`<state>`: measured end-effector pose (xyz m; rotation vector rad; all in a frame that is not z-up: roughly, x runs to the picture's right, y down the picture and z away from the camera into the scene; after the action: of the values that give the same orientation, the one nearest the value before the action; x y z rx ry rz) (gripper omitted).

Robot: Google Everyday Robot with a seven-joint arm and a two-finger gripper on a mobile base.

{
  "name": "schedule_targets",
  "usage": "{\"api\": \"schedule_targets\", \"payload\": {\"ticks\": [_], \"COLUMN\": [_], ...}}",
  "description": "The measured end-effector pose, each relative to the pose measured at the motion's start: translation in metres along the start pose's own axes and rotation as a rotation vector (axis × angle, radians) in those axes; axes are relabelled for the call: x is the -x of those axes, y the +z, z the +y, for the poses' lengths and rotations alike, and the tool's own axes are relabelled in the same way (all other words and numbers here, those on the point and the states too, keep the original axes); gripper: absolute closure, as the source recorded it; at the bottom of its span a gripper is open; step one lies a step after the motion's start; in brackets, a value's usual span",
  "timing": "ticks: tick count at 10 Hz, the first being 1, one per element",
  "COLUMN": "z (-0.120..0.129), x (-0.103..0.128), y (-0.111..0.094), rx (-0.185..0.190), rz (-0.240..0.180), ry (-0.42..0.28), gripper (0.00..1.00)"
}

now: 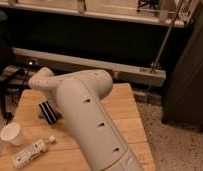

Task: Place the pepper in the ceramic cup

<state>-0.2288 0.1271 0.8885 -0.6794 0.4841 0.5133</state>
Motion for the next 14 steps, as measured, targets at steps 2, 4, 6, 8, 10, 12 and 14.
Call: {"api": "schedule_targets", "payload": {"ticks": [2, 4, 6, 8, 10, 12, 14], "z": [0.0008, 0.0012, 0.0017, 0.0020, 0.0021, 0.0023, 0.0024], "x": [0.0015, 0.0023, 0.0030, 0.0040, 0.0052, 0.0064, 0.0073], "y": [0.0005, 0.0010, 0.0014, 0.0018, 0.0024, 0.0033, 0.0040], "rx": [0.004, 0.008, 0.013, 0.017, 0.020, 0.025, 0.032], "rz": [0.000, 0.000, 0.001, 0.002, 0.002, 0.003, 0.001], "ry": [-0.007, -0.011, -0.017, -0.021, -0.027, -0.033, -0.035], "gripper": [0.78, 0.78, 0.78, 0.78, 0.71, 0.56, 0.55]}}
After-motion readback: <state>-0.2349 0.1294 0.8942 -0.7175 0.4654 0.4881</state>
